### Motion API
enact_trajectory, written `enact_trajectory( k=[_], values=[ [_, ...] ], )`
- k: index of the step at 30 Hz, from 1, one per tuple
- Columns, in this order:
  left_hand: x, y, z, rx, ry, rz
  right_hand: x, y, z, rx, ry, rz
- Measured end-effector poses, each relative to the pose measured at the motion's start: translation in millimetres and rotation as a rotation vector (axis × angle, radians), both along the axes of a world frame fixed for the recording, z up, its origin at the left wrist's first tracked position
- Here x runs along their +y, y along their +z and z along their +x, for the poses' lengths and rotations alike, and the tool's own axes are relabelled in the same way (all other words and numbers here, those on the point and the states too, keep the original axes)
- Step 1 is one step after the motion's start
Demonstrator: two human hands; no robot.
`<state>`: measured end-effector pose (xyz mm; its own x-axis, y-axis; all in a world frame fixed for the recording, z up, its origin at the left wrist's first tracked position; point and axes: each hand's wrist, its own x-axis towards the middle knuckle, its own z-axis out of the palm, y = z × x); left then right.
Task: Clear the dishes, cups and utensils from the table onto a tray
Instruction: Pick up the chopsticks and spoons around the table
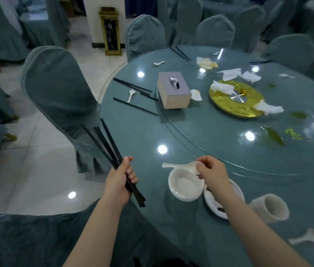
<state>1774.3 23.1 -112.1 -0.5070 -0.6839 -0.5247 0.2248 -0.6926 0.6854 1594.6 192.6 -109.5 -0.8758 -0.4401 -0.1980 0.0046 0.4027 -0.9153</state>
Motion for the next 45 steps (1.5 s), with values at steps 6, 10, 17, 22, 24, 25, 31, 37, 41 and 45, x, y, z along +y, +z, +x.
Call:
enact_trajectory(
  k=[6,10,17,22,24,25,31,37,41,45],
  values=[
    [37,3,-22,0.027,-0.183,-0.01,85,5,15,-0.002,-0.135,0.013],
    [68,8,-44,0.033,-0.278,-0.002,141,3,20,-0.047,-0.214,-0.037],
    [120,15,-91,0.014,-0.377,0.006,247,-4,8,-0.039,-0.433,-0.058],
    [150,13,-118,-0.025,-0.418,-0.023,312,-28,-19,-0.079,-0.631,0.021],
    [160,12,-125,-0.04,-0.432,-0.035,332,-41,-34,-0.09,-0.697,0.067],
    [164,11,-128,-0.048,-0.433,-0.04,340,-47,-42,-0.094,-0.732,0.084],
    [182,-1,-140,-0.097,-0.423,-0.113,369,-82,-97,-0.103,-0.777,0.309],
    [194,-6,-141,-0.138,-0.414,-0.127,371,-104,-121,-0.123,-0.571,0.472],
    [199,-8,-139,-0.163,-0.397,-0.125,361,-105,-121,-0.097,-0.407,0.548],
    [202,-11,-134,-0.177,-0.364,-0.111,343,-104,-118,-0.09,-0.291,0.567]
  ],
)
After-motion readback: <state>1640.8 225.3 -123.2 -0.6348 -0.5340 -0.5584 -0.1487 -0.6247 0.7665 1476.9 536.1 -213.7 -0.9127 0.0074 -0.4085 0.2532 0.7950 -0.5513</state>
